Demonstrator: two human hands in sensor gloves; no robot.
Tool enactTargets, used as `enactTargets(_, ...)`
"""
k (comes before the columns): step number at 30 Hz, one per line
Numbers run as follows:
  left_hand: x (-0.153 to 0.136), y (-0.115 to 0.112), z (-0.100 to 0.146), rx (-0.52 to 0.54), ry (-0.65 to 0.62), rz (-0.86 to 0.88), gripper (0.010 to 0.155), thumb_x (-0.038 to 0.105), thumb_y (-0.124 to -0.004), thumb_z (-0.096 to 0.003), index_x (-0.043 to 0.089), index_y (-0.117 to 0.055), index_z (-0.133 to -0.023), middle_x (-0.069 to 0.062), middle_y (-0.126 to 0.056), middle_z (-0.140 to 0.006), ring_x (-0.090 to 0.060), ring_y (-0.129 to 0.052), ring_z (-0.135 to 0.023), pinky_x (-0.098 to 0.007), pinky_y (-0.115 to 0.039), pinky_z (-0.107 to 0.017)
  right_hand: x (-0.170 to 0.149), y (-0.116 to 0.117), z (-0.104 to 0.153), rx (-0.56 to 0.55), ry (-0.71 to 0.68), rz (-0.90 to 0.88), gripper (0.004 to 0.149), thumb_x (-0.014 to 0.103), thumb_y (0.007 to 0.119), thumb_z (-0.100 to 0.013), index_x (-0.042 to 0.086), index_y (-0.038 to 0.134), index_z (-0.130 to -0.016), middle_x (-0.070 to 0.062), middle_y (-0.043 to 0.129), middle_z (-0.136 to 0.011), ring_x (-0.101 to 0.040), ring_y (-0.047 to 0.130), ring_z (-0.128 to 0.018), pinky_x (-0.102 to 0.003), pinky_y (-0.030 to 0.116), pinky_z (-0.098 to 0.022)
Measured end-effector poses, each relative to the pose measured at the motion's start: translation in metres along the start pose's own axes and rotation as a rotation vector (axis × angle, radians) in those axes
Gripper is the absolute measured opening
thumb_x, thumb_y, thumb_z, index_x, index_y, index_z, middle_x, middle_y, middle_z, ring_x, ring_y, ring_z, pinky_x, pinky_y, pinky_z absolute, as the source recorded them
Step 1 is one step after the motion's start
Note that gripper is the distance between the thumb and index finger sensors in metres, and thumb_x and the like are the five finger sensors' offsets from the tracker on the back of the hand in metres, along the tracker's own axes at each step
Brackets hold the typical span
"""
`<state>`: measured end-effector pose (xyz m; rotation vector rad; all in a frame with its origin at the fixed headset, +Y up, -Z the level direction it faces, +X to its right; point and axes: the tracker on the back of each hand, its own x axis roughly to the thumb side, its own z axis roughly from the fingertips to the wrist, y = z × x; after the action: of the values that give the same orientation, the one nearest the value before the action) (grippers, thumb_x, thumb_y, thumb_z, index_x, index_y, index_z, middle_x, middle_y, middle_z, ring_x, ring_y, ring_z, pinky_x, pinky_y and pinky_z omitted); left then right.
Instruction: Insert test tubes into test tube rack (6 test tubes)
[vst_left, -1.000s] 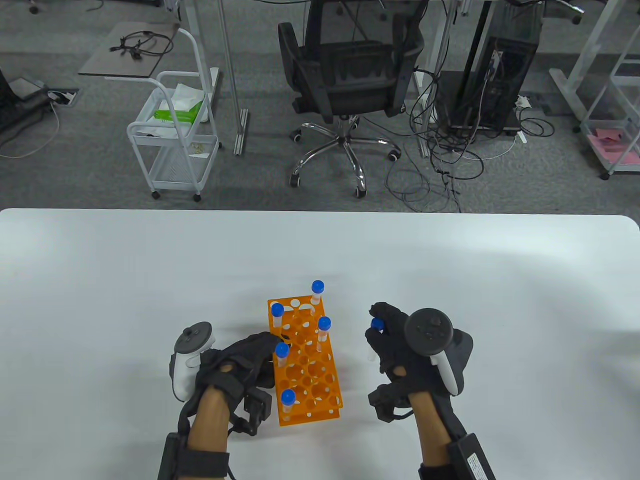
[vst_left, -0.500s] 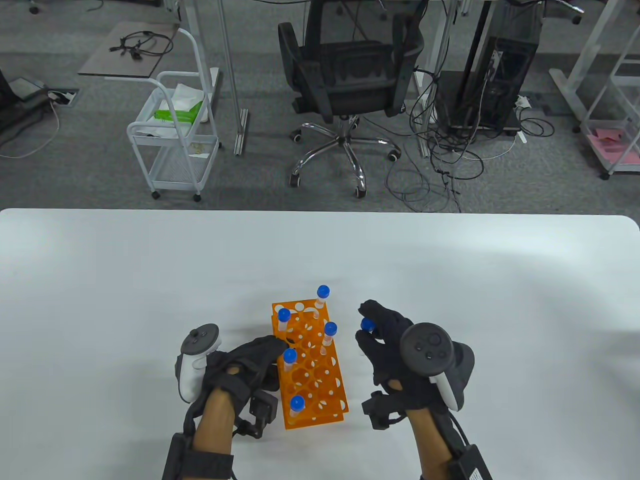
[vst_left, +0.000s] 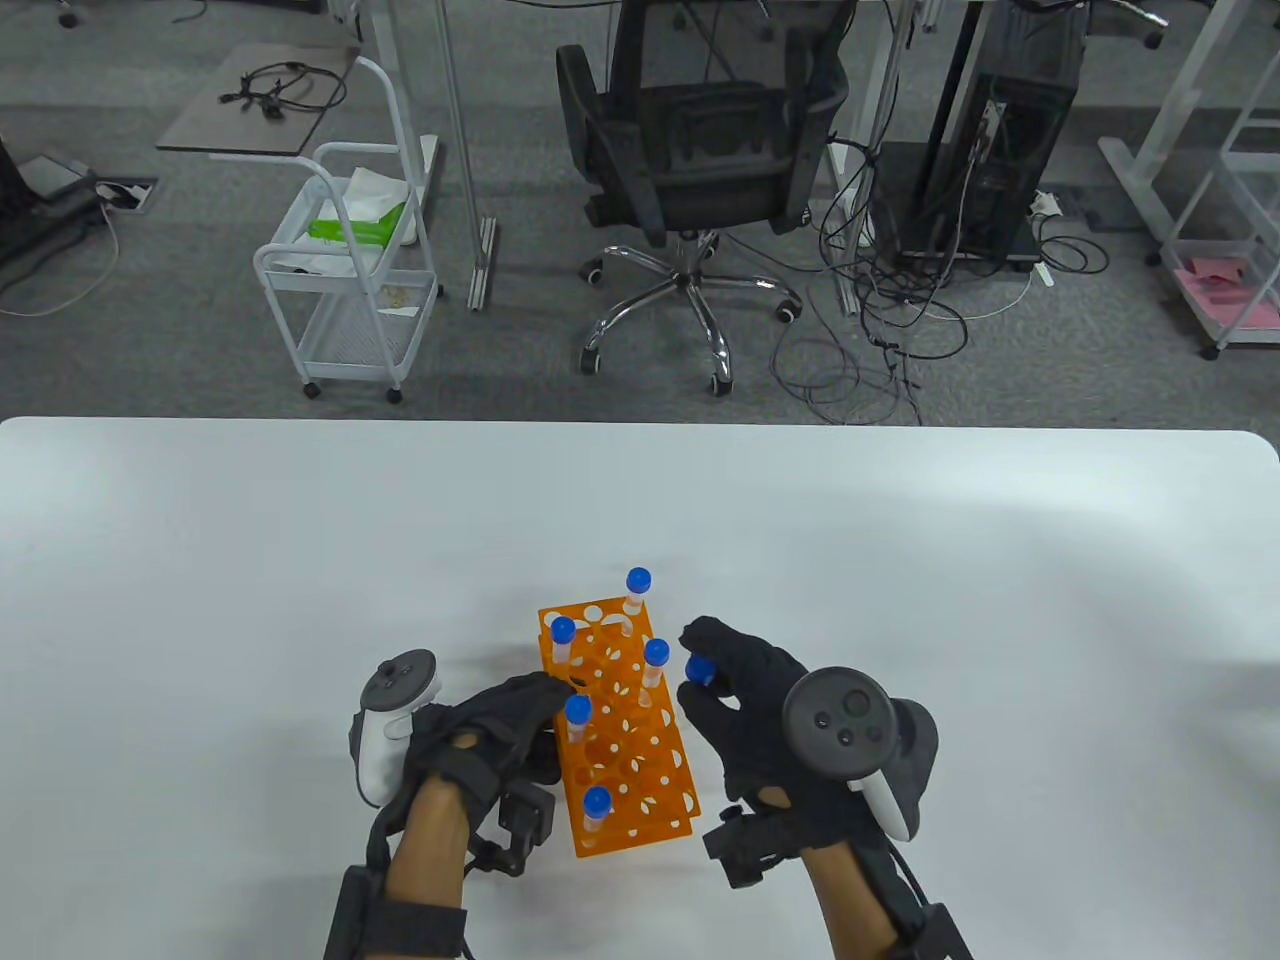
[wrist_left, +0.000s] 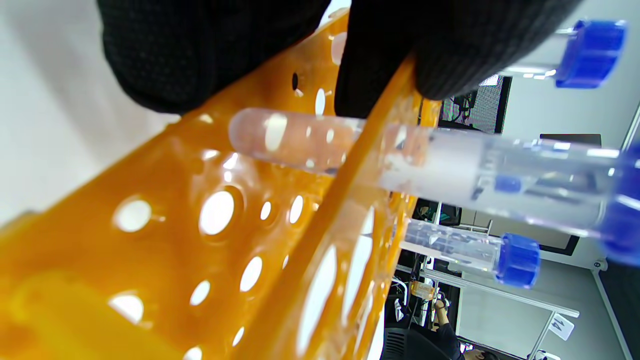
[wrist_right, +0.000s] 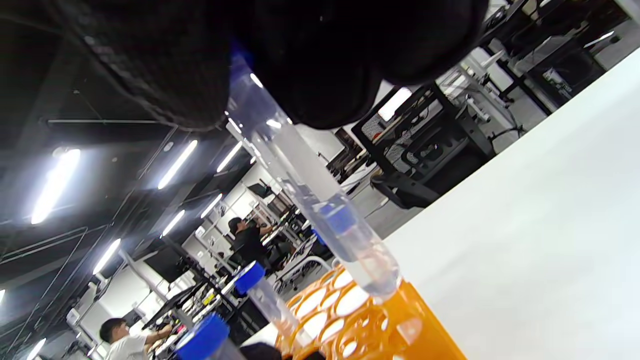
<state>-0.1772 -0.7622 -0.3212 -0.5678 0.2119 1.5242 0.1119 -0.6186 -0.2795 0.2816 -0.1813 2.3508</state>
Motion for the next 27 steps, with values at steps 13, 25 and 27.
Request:
enactTargets(13,-0.001,0.003,0.001,0.009,-0.004,0.016,0.044,0.048,-0.077,-0.0471,0.026,-0.089,-0.083,-0.023,-0.076,-0.101,-0.038,-0.092,-0.073,-0.046,-0.085,-0.045,-0.001,0.02,-0.004,0.158,-0.017,0.065,0.058,0.044,0.089,-0.042,0.035,0.067,-0.095,0.006,0.083,-0.095,-0.02,0.094,-0.075,-0.041,0.083,-0.053)
enactTargets(25,-0.001,0.005,0.001,0.018,-0.007,0.03,0.044,0.048,-0.077,-0.0471,0.026,-0.089,-0.083,-0.023,-0.077,-0.1,-0.038,-0.093,-0.072,-0.045,-0.086,-0.044,-0.007,0.033,-0.007,0.254,-0.001,0.115,0.059,0.042,0.09,-0.042,0.035,0.067,-0.096,0.006,0.082,-0.096,-0.02,0.092,-0.077,-0.042,0.081,-0.055)
enactTargets(27,-0.001,0.006,0.001,0.018,-0.007,0.031,0.044,0.048,-0.077,-0.047,0.026,-0.089,-0.083,-0.023,-0.077,-0.1,-0.038,-0.093,-0.072,-0.045,-0.086,-0.044,-0.008,0.034,-0.008,0.264,0.002,0.119,0.059,0.042,0.09,-0.042,0.035,0.066,-0.096,0.006,0.082,-0.096,-0.02,0.092,-0.077,-0.042,0.081,-0.055)
